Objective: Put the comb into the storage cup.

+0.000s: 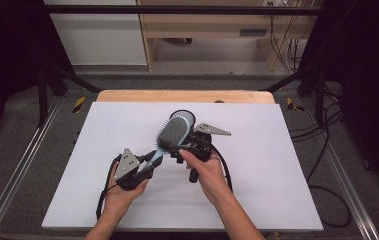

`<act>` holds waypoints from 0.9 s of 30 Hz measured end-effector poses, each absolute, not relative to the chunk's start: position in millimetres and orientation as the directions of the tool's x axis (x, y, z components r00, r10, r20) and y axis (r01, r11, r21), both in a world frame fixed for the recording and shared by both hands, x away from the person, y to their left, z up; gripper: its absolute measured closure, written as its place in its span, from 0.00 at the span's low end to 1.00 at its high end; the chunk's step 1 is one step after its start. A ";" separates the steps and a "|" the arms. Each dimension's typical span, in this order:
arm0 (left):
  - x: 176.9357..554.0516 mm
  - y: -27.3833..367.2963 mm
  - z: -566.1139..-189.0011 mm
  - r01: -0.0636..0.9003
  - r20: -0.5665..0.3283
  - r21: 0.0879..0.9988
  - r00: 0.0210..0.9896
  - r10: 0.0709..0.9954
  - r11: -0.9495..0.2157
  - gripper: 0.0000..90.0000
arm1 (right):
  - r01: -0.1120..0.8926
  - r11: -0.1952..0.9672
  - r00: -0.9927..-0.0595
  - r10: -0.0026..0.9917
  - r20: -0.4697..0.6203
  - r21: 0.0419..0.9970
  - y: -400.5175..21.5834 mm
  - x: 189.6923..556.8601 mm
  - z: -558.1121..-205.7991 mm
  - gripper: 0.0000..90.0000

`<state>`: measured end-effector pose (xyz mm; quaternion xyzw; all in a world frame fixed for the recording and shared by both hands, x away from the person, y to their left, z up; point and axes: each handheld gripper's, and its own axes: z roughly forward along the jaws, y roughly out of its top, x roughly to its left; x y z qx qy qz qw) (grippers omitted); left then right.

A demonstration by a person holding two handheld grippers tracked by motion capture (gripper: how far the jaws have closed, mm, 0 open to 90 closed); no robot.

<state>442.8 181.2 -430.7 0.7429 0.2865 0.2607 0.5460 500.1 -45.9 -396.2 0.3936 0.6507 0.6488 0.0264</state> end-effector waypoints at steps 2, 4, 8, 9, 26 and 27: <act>442.5 180.7 -431.3 0.136 0.078 0.961 0.701 0.709 -0.241 0.77 | 0.483 -0.161 -0.685 0.543 0.486 0.861 -46.0 501.5 -396.4 0.25; 442.8 181.4 -431.4 0.136 0.075 0.962 0.704 0.706 -0.238 0.77 | 0.490 -0.166 -0.680 0.541 0.495 0.856 -46.0 503.1 -397.3 0.30; 444.5 184.4 -432.7 0.137 0.067 0.963 0.708 0.703 -0.230 0.77 | 0.493 -0.170 -0.682 0.533 0.500 0.853 -46.4 504.7 -398.7 0.39; 444.5 184.4 -432.7 0.137 0.067 0.963 0.708 0.703 -0.230 0.77 | 0.493 -0.170 -0.682 0.533 0.500 0.853 -46.4 504.7 -398.7 0.39; 450.5 188.2 -438.3 0.184 0.023 0.960 0.703 0.711 -0.213 0.77 | 0.510 -0.185 -0.680 0.511 0.525 0.840 -42.5 504.3 -396.3 0.56; 450.5 188.2 -438.3 0.184 0.023 0.960 0.703 0.711 -0.213 0.77 | 0.510 -0.185 -0.680 0.511 0.525 0.840 -42.5 504.3 -396.3 0.56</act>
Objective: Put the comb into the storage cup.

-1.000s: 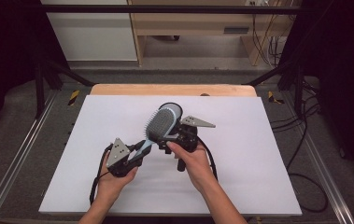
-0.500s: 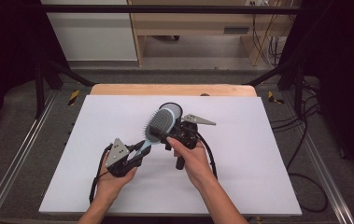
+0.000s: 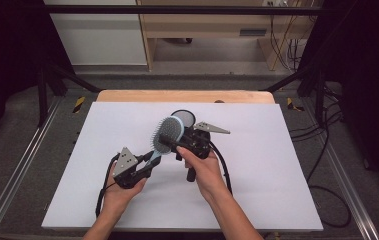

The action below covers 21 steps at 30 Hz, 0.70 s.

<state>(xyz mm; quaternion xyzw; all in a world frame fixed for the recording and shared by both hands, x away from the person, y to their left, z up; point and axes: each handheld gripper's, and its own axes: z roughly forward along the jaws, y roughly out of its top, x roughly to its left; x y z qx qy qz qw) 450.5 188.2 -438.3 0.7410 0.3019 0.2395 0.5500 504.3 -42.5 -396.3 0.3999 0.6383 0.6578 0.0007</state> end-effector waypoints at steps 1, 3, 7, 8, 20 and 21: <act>450.9 188.4 -438.6 0.188 0.019 0.959 0.704 0.710 -0.212 0.77 | 0.511 -0.182 -0.680 0.511 0.525 0.840 -42.4 504.2 -395.9 0.56; 451.5 188.6 -439.1 0.193 0.013 0.958 0.705 0.709 -0.210 0.77 | 0.508 -0.173 -0.684 0.513 0.518 0.844 -41.5 504.3 -395.2 0.57; 452.1 188.9 -439.7 0.200 0.007 0.958 0.705 0.709 -0.208 0.77 | 0.503 -0.167 -0.689 0.514 0.510 0.848 -40.4 503.9 -394.8 0.58; 452.1 188.8 -439.8 0.201 0.007 0.957 0.705 0.709 -0.209 0.77 | 0.502 -0.167 -0.690 0.514 0.509 0.849 -40.3 503.9 -394.7 0.58; 453.1 189.3 -440.7 0.211 -0.006 0.956 0.706 0.708 -0.203 0.77 | 0.499 -0.159 -0.693 0.517 0.503 0.852 -38.1 502.4 -392.8 0.60; 453.2 189.5 -440.9 0.214 -0.009 0.956 0.706 0.708 -0.201 0.77 | 0.499 -0.159 -0.693 0.517 0.503 0.852 -38.1 502.4 -392.8 0.60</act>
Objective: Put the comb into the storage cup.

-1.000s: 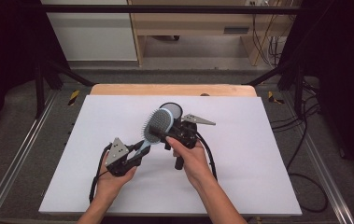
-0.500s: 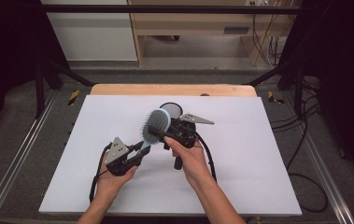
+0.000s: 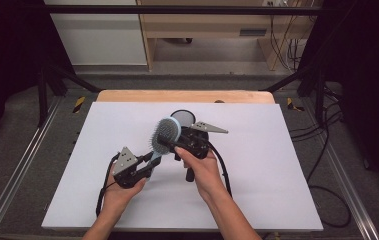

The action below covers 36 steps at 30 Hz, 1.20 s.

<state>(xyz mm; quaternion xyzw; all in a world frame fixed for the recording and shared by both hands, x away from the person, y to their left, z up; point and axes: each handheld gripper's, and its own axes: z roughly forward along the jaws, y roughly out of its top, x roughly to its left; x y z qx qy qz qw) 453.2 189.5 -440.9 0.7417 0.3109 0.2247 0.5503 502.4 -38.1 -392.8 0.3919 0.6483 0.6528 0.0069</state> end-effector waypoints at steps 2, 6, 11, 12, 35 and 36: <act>453.5 189.7 -441.1 0.218 -0.014 0.956 0.705 0.709 -0.198 0.77 | 0.500 -0.161 -0.691 0.519 0.504 0.851 -37.2 501.9 -392.5 0.61; 453.6 189.9 -441.3 0.220 -0.015 0.955 0.703 0.711 -0.197 0.77 | 0.498 -0.159 -0.690 0.523 0.501 0.853 -36.1 501.8 -392.3 0.61; 454.0 190.0 -441.5 0.226 -0.027 0.956 0.699 0.715 -0.185 0.75 | 0.504 -0.169 -0.679 0.529 0.509 0.847 -36.0 502.9 -391.6 0.61; 454.1 190.8 -441.4 0.228 -0.036 0.958 0.696 0.717 -0.173 0.75 | 0.504 -0.172 -0.676 0.531 0.511 0.846 -36.2 503.3 -391.5 0.61; 446.9 226.0 -431.6 0.243 -0.083 0.967 0.602 0.794 -0.083 0.10 | 0.478 -0.223 -0.618 0.602 0.506 0.850 -54.0 531.1 -371.4 0.61; 446.1 228.3 -431.9 0.245 -0.083 0.966 0.598 0.797 -0.083 0.10 | 0.478 -0.223 -0.618 0.602 0.506 0.850 -54.0 531.1 -371.4 0.61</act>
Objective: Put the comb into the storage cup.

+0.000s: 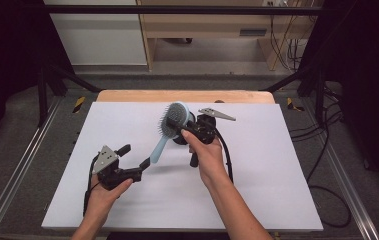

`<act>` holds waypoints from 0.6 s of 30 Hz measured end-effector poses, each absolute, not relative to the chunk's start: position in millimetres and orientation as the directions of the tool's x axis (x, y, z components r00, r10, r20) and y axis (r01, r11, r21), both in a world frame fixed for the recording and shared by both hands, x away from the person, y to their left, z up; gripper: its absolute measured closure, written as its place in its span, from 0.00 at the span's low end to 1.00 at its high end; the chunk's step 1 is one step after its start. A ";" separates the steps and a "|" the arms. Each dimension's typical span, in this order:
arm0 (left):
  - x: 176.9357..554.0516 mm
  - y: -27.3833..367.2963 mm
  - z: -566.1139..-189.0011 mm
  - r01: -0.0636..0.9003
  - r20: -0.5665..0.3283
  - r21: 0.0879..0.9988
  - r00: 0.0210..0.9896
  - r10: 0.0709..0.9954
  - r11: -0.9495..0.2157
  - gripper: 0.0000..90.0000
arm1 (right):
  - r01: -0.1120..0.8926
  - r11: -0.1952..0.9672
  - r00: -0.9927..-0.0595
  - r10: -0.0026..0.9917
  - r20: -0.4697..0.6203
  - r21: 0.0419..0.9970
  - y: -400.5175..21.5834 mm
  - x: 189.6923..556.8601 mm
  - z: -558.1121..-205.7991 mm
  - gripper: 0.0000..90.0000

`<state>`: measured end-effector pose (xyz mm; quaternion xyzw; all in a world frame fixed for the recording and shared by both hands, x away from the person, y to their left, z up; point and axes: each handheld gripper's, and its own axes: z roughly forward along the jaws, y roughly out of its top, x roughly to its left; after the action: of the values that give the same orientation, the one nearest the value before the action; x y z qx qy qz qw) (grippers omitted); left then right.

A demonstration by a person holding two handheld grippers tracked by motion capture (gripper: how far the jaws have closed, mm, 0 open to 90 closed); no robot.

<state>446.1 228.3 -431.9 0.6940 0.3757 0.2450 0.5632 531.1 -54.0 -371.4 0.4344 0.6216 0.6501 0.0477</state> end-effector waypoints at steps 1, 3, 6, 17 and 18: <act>444.7 231.9 -432.7 0.250 -0.088 0.965 0.590 0.803 -0.078 0.08 | 0.481 -0.223 -0.616 0.603 0.507 0.848 -54.8 531.3 -370.6 0.61; 442.2 237.1 -433.7 0.255 -0.093 0.964 0.576 0.812 -0.070 0.07 | 0.473 -0.233 -0.613 0.605 0.508 0.849 -58.3 533.2 -368.5 0.61; 435.1 250.4 -435.6 0.256 -0.089 0.965 0.541 0.836 -0.063 0.06 | 0.471 -0.240 -0.609 0.608 0.509 0.849 -61.3 534.9 -366.5 0.61; 442.6 281.1 -440.6 0.252 -0.087 0.967 0.463 0.882 -0.037 0.05 | 0.461 -0.267 -0.593 0.617 0.518 0.846 -64.8 548.3 -357.6 0.60; 442.8 283.0 -440.6 0.254 -0.089 0.967 0.457 0.885 -0.034 0.05 | 0.458 -0.268 -0.593 0.618 0.516 0.848 -65.1 549.7 -357.3 0.60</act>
<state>442.8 283.0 -440.6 0.6579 0.4329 0.2902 0.5436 549.7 -65.1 -357.3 0.4471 0.6017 0.6590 0.0609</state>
